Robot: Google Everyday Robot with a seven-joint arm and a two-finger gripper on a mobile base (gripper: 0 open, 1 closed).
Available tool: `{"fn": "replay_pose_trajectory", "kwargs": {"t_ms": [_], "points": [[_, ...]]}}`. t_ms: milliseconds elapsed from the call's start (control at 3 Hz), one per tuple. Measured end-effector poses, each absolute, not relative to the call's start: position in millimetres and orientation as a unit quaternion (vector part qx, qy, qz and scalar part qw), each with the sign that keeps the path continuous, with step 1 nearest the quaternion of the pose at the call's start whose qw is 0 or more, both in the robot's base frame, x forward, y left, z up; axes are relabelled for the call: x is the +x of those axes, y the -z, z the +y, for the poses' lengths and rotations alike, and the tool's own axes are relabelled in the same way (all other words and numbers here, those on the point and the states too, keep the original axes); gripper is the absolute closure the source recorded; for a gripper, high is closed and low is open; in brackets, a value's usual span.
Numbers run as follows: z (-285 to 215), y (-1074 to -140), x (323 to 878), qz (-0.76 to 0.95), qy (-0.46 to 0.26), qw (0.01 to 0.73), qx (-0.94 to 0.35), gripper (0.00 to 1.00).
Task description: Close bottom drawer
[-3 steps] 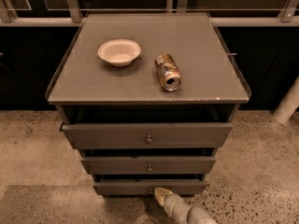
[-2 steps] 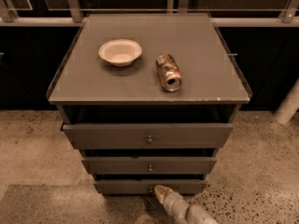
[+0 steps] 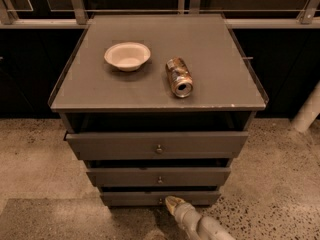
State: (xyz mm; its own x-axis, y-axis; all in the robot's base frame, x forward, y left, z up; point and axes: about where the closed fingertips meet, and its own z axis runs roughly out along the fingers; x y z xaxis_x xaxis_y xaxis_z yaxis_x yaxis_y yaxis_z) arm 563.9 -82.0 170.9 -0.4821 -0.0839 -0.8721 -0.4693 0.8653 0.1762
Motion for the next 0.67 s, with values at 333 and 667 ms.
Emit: {"fn": "replay_pose_trajectory", "kwargs": {"t_ms": [333, 667], "points": [[-80.7, -170.9, 561.4, 0.837, -0.2, 0.481, -0.165, 1.0], [-132.1, -187.2, 544.8, 0.844, -0.225, 0.469, -0.132, 1.0]]}}
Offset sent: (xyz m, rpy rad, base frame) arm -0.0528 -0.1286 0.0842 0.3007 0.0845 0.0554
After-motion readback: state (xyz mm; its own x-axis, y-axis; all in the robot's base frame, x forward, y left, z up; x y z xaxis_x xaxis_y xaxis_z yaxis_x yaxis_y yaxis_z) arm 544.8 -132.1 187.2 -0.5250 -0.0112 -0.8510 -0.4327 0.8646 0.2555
